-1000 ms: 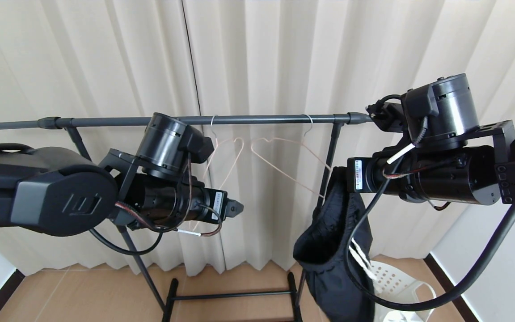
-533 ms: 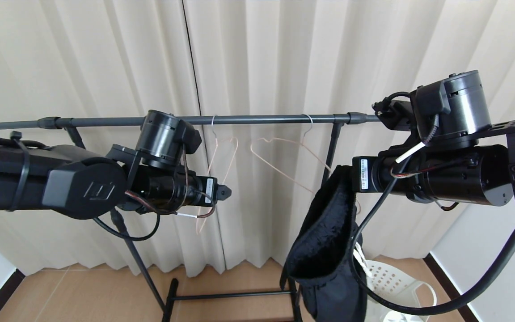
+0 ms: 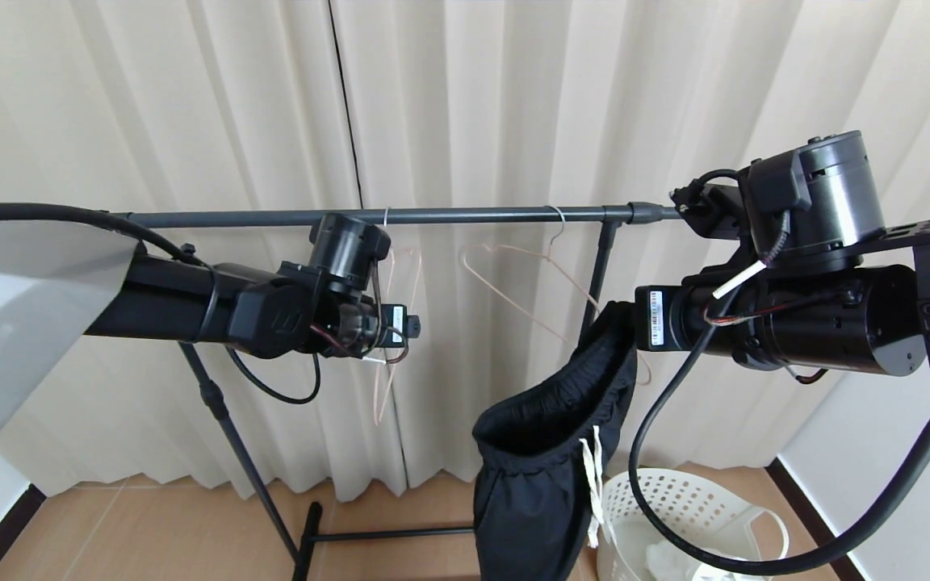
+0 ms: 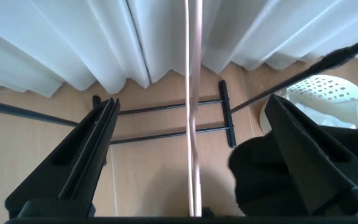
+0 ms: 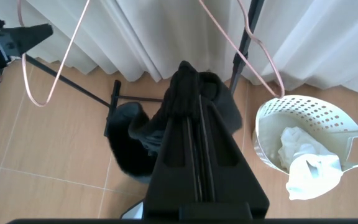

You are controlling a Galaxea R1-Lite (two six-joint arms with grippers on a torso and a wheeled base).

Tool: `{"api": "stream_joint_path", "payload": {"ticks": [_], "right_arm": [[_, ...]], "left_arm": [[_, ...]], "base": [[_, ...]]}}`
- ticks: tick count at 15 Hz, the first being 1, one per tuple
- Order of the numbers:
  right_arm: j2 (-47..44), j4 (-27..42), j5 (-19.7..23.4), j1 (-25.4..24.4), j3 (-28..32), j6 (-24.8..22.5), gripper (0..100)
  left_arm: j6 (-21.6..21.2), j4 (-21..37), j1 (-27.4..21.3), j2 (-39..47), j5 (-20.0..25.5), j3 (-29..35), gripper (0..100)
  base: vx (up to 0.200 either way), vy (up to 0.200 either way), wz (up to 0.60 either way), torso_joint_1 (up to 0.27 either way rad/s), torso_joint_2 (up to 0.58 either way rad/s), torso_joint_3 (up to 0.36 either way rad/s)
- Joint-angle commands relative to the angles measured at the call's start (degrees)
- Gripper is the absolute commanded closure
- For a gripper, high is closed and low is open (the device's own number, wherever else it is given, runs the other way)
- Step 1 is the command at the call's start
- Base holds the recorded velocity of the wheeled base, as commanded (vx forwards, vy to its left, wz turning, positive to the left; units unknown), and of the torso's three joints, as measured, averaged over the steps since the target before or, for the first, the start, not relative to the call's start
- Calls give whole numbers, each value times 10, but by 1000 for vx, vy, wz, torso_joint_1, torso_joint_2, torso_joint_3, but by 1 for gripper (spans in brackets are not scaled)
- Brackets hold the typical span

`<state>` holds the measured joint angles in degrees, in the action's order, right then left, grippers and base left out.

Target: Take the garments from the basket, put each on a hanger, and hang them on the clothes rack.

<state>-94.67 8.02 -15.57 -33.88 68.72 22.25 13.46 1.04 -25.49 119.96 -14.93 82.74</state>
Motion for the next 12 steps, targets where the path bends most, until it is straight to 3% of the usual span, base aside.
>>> {"api": "stream_joint_path", "payload": {"ticks": [1, 5, 12], "right_arm": [[-1, 0, 0, 0, 0, 0, 100], [-3, 0, 0, -2, -1, 0, 100], [-3, 0, -1, -3, -1, 1, 100]], "left_arm": [[5, 0, 0, 52, -5, 40, 0], [23, 0, 0, 97, -18, 85, 0], [32, -3, 1, 109, -18, 98, 0]], "base": [[0, 0, 0, 0, 0, 0], [0, 0, 0, 0, 0, 0], [0, 0, 0, 0, 0, 0]]}}
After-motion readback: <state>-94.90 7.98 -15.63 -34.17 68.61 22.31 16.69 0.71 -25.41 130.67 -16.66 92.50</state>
